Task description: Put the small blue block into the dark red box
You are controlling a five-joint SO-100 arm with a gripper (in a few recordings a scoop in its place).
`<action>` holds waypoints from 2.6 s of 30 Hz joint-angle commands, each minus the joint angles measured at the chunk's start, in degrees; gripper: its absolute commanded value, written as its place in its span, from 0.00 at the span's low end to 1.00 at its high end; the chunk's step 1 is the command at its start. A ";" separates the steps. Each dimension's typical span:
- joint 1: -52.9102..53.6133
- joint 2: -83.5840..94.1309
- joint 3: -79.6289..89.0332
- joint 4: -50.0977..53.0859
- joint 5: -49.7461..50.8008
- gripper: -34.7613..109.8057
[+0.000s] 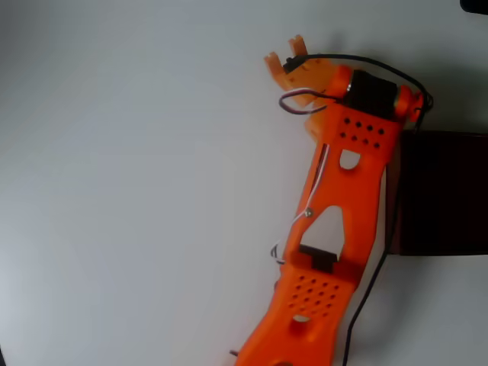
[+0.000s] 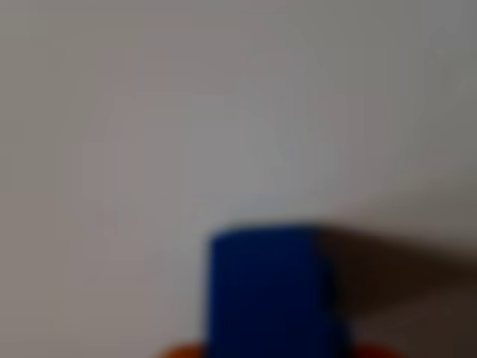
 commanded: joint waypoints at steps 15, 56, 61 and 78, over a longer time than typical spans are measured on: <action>26.72 38.85 29.88 0.26 -10.20 0.24; -13.27 137.02 120.06 -17.14 -14.24 0.24; -25.22 151.35 128.67 -18.72 -17.31 0.24; -50.27 162.60 155.74 -26.63 -33.49 0.24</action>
